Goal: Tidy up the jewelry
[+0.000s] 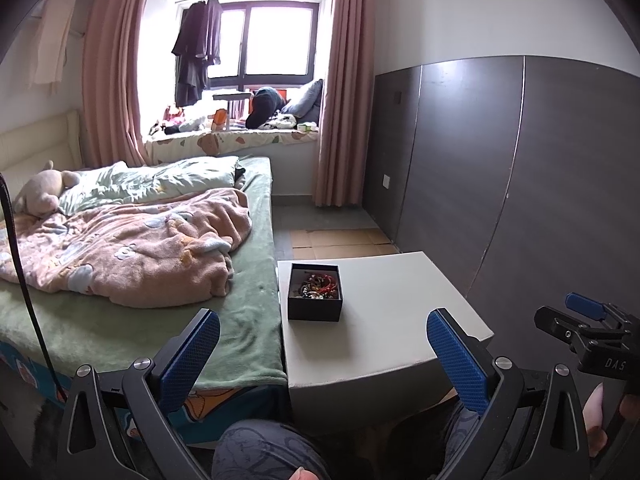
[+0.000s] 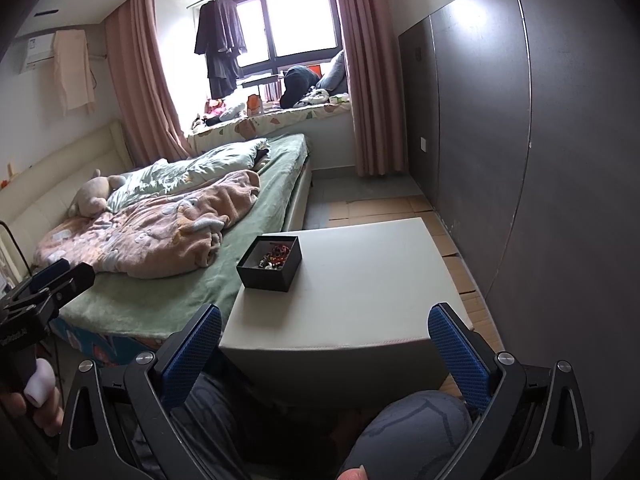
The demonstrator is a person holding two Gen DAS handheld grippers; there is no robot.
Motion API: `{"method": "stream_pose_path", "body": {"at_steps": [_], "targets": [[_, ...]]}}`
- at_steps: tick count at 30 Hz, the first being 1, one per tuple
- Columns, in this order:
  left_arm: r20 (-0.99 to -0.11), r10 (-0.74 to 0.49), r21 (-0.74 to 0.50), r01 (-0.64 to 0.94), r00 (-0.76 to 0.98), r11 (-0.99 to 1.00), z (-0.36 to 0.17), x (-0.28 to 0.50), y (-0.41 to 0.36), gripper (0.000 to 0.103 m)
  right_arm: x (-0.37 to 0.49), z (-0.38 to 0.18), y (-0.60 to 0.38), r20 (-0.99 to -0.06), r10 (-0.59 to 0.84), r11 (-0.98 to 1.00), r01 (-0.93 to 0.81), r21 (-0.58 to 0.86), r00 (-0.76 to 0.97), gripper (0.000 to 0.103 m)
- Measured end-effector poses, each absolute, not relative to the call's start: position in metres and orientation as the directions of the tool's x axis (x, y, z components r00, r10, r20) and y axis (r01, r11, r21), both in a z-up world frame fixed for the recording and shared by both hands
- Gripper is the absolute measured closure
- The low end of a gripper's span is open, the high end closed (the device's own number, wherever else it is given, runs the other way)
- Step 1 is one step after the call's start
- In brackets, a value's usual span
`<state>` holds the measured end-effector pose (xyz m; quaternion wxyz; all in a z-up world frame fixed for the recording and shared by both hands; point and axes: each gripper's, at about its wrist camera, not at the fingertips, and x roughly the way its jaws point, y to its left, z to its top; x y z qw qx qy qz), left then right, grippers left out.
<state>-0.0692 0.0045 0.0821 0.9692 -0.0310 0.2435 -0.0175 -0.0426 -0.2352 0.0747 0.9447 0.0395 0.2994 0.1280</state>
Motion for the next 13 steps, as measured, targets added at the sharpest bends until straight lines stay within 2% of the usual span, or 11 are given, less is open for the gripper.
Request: {"method": "stream_pose_path", "body": {"at_steps": [13], "targets": [[-0.493, -0.055, -0.038, 0.041, 0.868, 0.998, 0.0797, -0.0636, -0.0033, 0.0, -0.035, 0.0649, -0.2387, -0.572, 0.269, 0.963, -0.202, 0.179, 0.775, 0.0]]}}
